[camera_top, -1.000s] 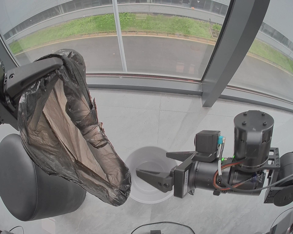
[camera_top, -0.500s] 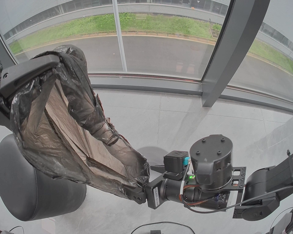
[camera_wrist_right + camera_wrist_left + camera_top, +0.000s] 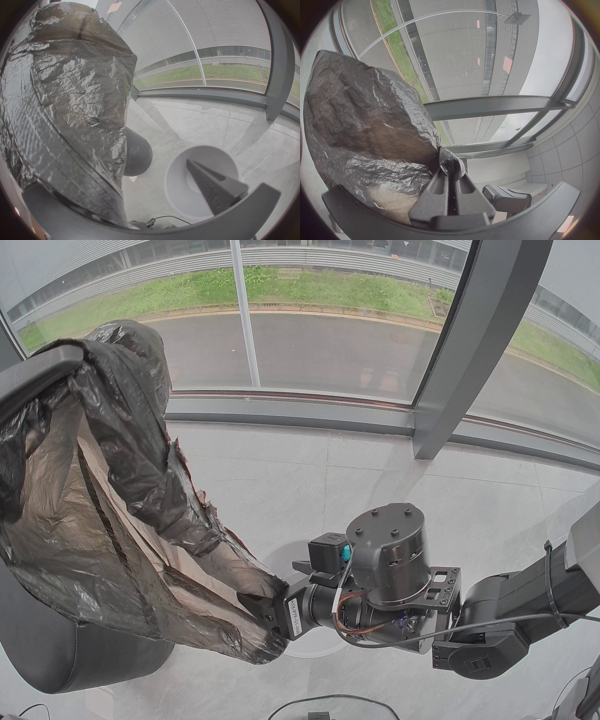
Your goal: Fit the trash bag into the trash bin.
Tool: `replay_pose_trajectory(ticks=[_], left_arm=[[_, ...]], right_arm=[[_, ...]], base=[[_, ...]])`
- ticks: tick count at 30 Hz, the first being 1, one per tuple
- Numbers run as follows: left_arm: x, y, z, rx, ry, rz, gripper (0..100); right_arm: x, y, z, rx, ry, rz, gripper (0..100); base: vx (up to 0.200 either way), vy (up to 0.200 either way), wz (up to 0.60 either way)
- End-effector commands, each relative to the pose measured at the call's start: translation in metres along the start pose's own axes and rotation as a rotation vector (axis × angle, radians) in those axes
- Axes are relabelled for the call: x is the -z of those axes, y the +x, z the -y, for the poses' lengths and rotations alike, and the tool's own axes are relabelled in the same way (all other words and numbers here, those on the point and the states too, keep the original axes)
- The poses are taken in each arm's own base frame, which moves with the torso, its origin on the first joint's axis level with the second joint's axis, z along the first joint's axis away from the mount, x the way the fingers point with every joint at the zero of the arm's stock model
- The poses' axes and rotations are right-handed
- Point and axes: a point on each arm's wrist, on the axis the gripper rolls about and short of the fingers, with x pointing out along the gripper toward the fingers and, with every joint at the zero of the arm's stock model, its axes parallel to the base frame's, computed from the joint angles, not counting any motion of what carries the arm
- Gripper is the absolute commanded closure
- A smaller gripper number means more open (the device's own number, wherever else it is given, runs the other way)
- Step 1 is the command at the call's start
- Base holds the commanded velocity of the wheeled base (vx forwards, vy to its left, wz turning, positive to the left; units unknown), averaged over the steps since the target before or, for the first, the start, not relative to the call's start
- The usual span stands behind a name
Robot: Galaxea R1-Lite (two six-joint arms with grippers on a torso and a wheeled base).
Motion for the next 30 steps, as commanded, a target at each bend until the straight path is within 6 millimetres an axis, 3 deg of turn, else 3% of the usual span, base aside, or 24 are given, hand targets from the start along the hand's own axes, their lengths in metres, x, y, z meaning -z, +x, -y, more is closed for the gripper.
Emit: replay_pose_trajectory(ticks=[1, 7, 14, 23, 26, 30], left_arm=[[0.001, -0.002, 0.001, 0.004, 0.002, 0.002, 100], [0.002, -0.001, -0.003, -0.006, -0.003, -0.004, 100], [0.004, 0.004, -0.013, -0.041, -0.009, -0.014, 100], [0.021, 0.021, -0.083, -0.233, -0.052, -0.078, 100], [0.027, 0.026, -0.102, -0.254, -0.077, -0.107, 100], [0.03, 0.031, -0.115, -0.267, -0.102, -0.14, 100]], right_arm=[[0.002, 0.005, -0.001, 0.0, -0.001, -0.005, 100], [-0.004, -0.005, -0.003, -0.006, -0.001, 0.014, 100], [-0.008, -0.035, -0.002, 0.021, -0.051, 0.037, 100], [0.003, -0.087, 0.016, 0.071, -0.058, -0.038, 100], [0.0, -0.106, 0.019, 0.07, -0.058, -0.118, 100], [-0.012, -0.118, 0.027, 0.06, -0.036, -0.192, 100]], base=[[0.0, 0.0, 0.0], [0.0, 0.0, 0.0], [0.0, 0.0, 0.0], [0.0, 0.0, 0.0], [0.0, 0.0, 0.0], [0.0, 0.0, 0.0]])
